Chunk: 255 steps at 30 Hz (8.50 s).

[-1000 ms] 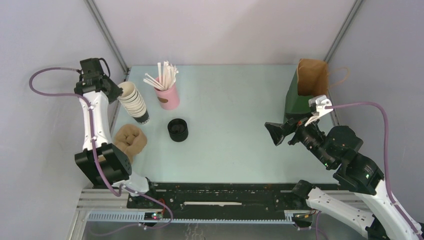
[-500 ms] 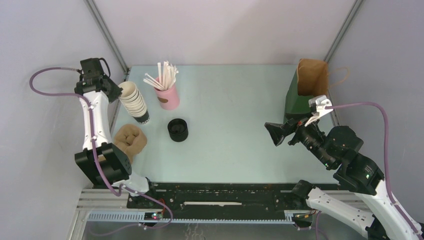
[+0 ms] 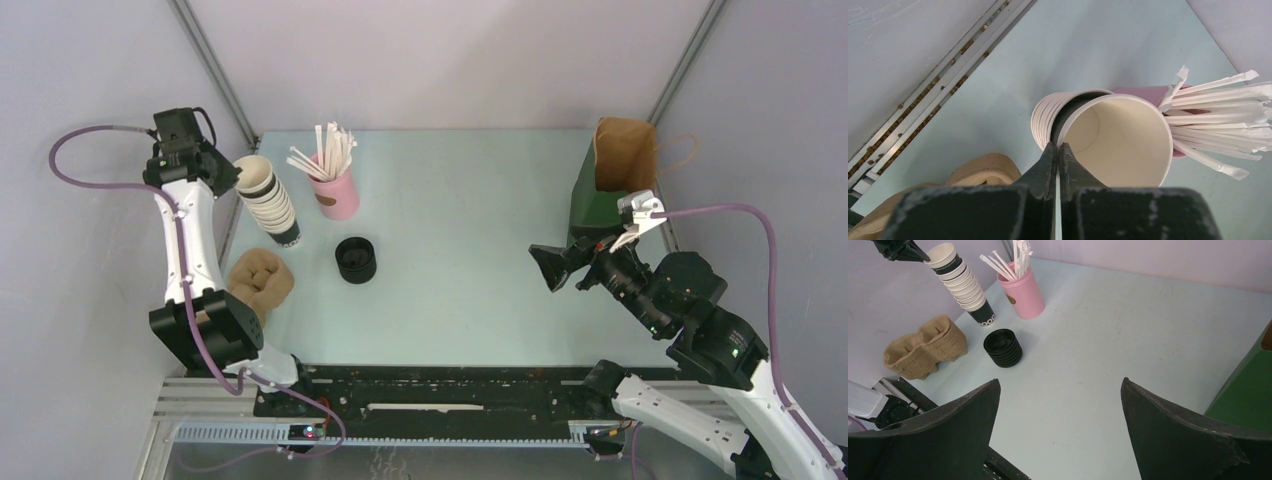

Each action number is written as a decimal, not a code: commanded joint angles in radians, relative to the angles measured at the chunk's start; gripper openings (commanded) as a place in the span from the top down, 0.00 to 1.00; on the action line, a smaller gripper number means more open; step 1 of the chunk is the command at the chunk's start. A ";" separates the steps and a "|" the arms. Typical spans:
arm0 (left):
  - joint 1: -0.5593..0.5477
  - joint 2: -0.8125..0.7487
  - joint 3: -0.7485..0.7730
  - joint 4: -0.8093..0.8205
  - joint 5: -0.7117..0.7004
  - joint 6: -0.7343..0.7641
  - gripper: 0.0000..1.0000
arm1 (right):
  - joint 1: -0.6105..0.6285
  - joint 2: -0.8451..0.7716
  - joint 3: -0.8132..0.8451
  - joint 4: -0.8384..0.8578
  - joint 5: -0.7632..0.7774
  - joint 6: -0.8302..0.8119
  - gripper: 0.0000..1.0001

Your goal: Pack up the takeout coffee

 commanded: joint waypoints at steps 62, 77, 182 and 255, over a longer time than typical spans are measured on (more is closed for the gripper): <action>-1.262 0.128 -0.422 0.467 -0.010 -0.110 1.00 | -0.006 -0.036 -0.018 -0.101 0.026 0.005 0.01; -1.262 0.159 -0.464 0.537 0.003 -0.132 0.97 | -0.006 -0.019 -0.039 -0.091 0.017 0.005 0.01; -0.646 -0.109 -0.577 0.249 -0.254 0.046 0.70 | -0.019 0.093 -0.124 -0.022 -0.170 0.055 0.00; -1.040 -0.260 -0.881 1.772 0.575 -1.032 0.93 | -0.318 0.277 -0.084 0.661 -0.793 0.547 0.00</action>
